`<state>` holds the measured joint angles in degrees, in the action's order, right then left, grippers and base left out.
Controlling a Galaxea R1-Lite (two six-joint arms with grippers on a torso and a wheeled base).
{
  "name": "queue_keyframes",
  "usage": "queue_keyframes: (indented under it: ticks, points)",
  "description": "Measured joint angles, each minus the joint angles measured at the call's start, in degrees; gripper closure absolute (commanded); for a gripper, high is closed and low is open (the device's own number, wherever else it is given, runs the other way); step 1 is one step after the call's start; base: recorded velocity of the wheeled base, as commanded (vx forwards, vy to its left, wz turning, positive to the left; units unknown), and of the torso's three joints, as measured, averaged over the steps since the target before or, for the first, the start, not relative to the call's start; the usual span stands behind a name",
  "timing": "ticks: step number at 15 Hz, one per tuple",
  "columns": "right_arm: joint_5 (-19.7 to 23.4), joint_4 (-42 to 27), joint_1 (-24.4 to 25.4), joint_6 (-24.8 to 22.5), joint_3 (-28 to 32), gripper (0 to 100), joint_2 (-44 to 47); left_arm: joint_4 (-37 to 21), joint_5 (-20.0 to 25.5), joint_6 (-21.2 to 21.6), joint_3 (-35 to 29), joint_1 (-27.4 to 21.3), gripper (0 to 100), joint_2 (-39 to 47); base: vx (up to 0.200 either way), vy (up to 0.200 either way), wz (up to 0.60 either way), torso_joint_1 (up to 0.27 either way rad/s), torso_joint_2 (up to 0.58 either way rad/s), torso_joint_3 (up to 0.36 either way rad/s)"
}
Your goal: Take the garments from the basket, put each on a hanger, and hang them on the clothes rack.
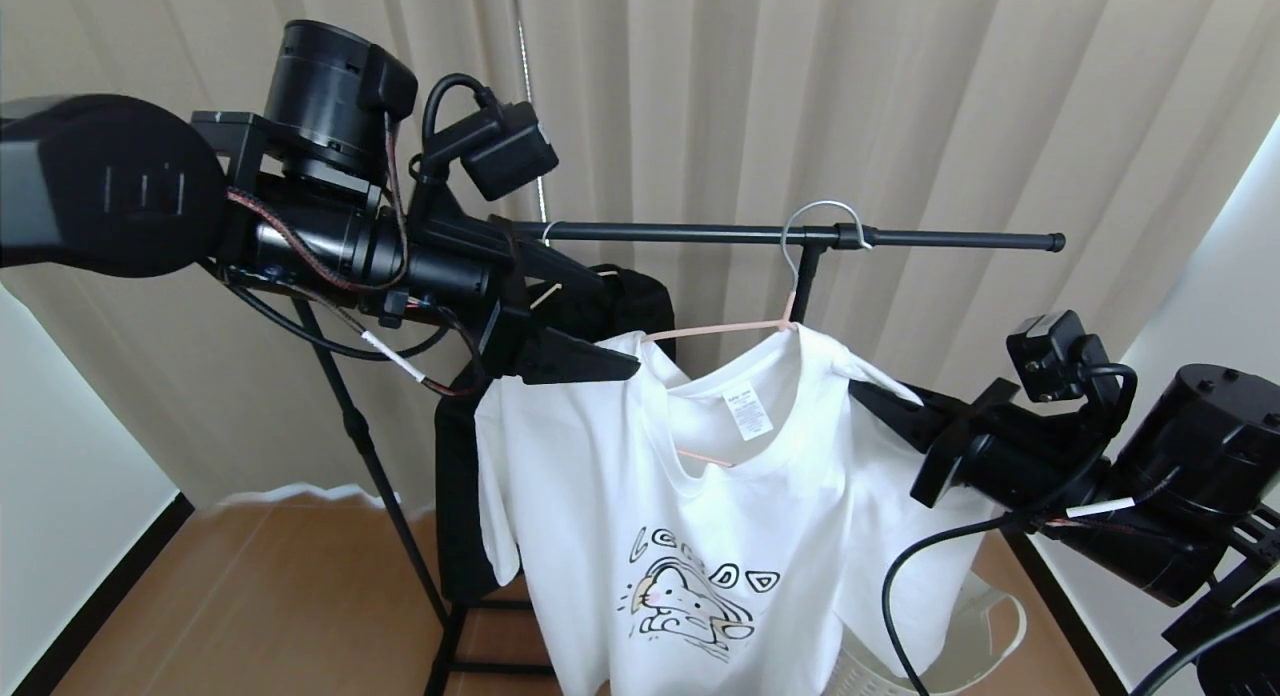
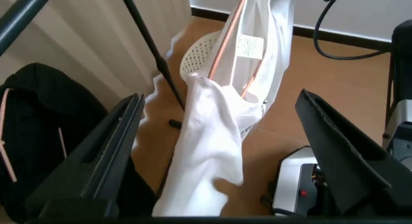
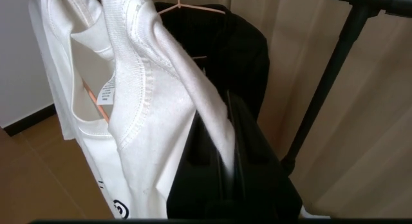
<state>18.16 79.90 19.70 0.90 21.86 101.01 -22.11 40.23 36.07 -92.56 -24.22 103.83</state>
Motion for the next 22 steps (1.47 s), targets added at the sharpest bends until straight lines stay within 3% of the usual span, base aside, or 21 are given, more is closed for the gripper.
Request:
queue_keyframes:
  ticks: [2,5,8,22]
  points:
    - [0.0,0.0,0.1,0.0,-0.1,100,0.0,-1.7,2.8,2.7,-1.2,-0.2,0,1.6,0.000,0.000,0.00,0.000,0.00,0.000]
    - [0.0,2.2,0.1,-0.1,-0.3,100,0.0,-6.4,2.9,5.8,-4.7,-0.2,0,4.0,0.000,0.000,0.00,0.000,0.00,0.000]
    - [0.0,2.7,0.3,-0.1,-0.8,100,0.0,-7.2,2.9,7.6,-6.9,-0.2,0,6.1,0.000,0.000,0.00,0.000,0.00,0.000]
    - [0.0,2.7,1.5,0.1,-0.7,100,-1.3,-7.1,4.7,7.7,-8.2,-1.1,0,9.2,0.000,0.000,0.00,0.000,0.00,0.000]
